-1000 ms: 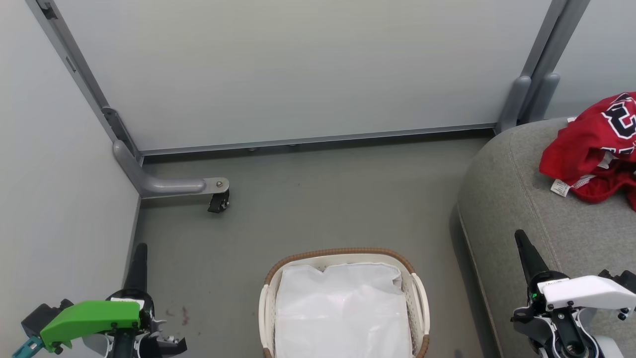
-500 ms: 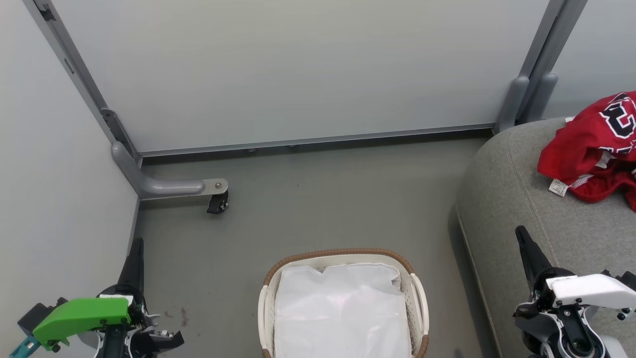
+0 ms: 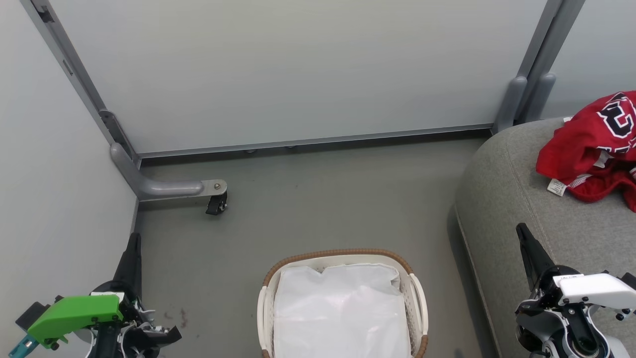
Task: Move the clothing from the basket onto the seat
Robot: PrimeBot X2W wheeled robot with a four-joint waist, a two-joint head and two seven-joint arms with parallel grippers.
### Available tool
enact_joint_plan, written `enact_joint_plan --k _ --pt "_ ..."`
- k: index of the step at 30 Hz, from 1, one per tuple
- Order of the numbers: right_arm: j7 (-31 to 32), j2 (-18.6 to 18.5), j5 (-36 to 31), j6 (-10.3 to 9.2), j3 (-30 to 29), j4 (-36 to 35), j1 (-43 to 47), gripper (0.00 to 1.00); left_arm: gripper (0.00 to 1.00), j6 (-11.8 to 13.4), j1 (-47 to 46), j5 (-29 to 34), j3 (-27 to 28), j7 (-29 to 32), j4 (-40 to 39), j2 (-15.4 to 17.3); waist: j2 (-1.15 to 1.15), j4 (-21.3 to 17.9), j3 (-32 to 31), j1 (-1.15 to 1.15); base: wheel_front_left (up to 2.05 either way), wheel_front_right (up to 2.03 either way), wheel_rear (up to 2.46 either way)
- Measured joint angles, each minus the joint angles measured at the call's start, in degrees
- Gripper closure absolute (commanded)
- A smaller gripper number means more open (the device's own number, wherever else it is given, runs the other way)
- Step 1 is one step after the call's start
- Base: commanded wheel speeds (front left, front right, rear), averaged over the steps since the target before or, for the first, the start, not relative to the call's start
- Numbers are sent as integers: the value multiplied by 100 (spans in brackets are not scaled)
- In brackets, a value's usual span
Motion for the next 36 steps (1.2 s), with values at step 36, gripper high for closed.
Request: enact_joint_plan --k 36 --pt "0 -1 0 0 -1 -2 -1 100 100 -1 -16 -8 37 20 -1 -18 0 0 0 0 0 0 0"
